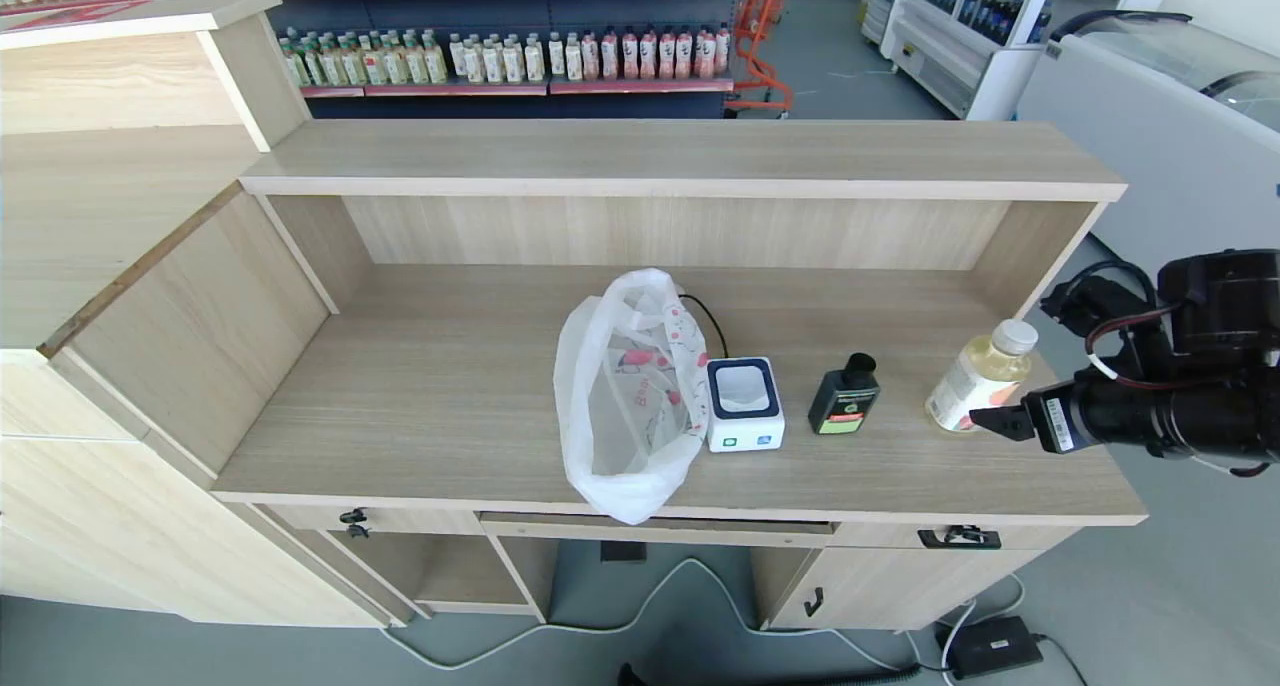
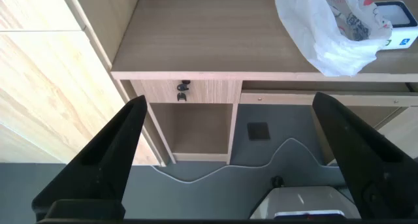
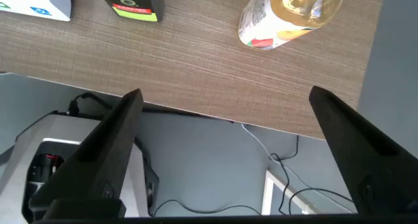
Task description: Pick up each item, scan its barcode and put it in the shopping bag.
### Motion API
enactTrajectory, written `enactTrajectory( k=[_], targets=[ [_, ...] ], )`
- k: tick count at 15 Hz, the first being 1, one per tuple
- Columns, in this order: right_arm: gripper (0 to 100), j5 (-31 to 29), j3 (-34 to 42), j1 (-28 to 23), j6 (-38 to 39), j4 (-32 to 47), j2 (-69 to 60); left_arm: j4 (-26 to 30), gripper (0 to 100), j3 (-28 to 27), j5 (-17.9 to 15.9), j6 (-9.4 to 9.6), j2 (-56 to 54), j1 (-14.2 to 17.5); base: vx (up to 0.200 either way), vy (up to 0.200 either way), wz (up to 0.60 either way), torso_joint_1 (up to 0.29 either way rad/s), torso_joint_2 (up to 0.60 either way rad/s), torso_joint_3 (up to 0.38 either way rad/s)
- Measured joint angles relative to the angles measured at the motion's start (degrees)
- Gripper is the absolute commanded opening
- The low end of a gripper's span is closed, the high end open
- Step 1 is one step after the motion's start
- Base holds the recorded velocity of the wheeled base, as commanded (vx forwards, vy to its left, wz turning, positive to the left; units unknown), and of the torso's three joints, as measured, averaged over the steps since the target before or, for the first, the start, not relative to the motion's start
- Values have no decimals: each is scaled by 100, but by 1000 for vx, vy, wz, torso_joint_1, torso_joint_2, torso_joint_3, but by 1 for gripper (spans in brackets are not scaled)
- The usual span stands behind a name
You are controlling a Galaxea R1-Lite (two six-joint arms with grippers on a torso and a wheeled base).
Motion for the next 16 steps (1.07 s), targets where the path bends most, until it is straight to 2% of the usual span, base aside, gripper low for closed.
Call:
enactTrajectory(
  k=[4,10,16],
  targets=[
    [100,110,-250,22,-329,-134,629,0,100,0,0,0,0,0,0,0,0,0,0,0],
    [100,160,-410,30,-824,-1257,1352,0,100,0,0,0,0,0,0,0,0,0,0,0],
    [100,811,-521,134,-962,-1598,1859,0,100,0,-2,0,0,0,0,0,0,0,0,0]
  ],
)
